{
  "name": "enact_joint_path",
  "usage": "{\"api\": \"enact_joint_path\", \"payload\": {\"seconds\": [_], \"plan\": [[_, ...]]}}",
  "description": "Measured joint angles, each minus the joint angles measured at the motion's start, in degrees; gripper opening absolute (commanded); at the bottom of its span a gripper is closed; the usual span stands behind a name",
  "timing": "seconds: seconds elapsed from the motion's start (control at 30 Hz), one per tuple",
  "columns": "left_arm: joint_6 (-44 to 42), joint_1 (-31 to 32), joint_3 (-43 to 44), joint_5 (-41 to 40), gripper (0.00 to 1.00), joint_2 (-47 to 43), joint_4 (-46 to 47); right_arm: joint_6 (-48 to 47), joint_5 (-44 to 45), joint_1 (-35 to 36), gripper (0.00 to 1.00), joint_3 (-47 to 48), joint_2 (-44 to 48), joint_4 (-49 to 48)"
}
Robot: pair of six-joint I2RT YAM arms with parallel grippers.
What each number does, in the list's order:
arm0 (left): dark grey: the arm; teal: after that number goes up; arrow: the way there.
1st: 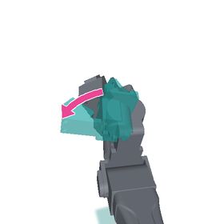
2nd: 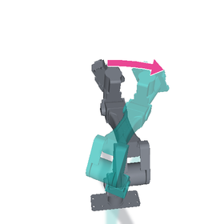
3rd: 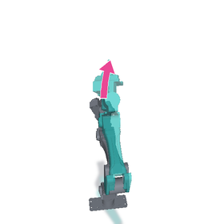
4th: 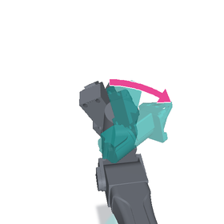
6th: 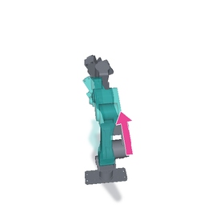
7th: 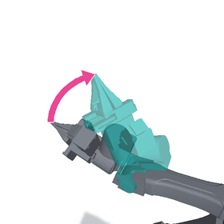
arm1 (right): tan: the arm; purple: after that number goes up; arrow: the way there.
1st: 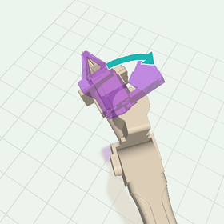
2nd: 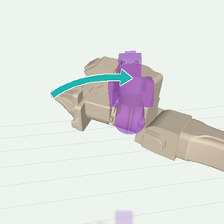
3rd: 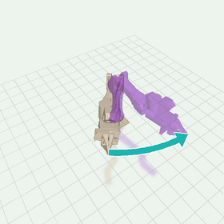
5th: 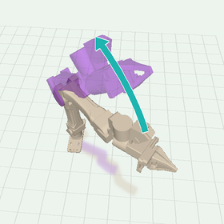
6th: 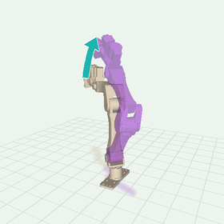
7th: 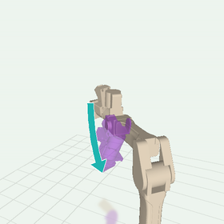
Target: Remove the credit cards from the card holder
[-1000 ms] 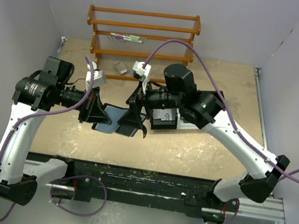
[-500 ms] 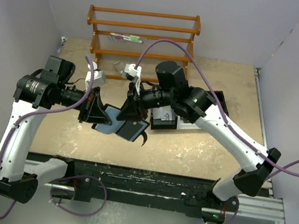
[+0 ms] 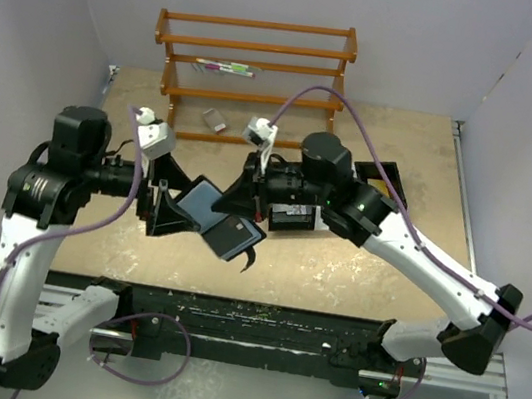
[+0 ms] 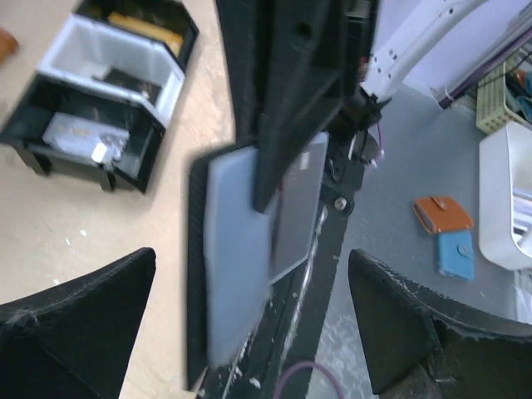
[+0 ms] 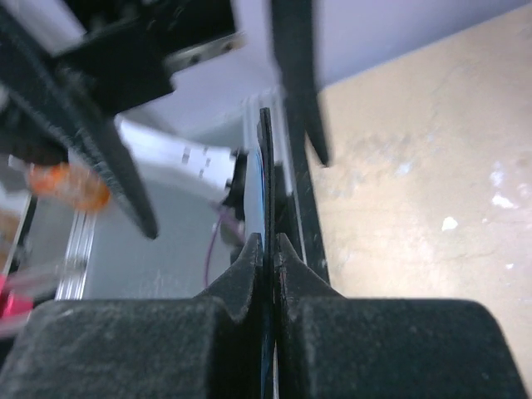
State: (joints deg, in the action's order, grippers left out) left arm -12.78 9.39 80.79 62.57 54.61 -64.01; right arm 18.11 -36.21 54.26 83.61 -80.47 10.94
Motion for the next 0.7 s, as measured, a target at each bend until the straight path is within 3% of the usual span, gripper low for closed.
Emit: {"api": "enact_joint_path", "payload": {"seconds": [0.27, 0.47, 0.7], "plan": [[13.8, 0.0, -4.9, -0.5, 0.99, -8.3, 13.0, 16.3, 18.8, -0.3, 0.00, -19.6, 14.9, -27.0], [29.7, 0.0, -14.4, -1.3, 1.00, -13.1, 24.0, 26.0, 26.8, -0.3, 0.00, -22.0, 14.6, -43.1], [42.6, 0.0, -15.0, -0.8, 0.99, -12.5, 34.5, 32.5, 31.0, 0.4, 0.00, -22.3, 11.4, -53.3]]}}
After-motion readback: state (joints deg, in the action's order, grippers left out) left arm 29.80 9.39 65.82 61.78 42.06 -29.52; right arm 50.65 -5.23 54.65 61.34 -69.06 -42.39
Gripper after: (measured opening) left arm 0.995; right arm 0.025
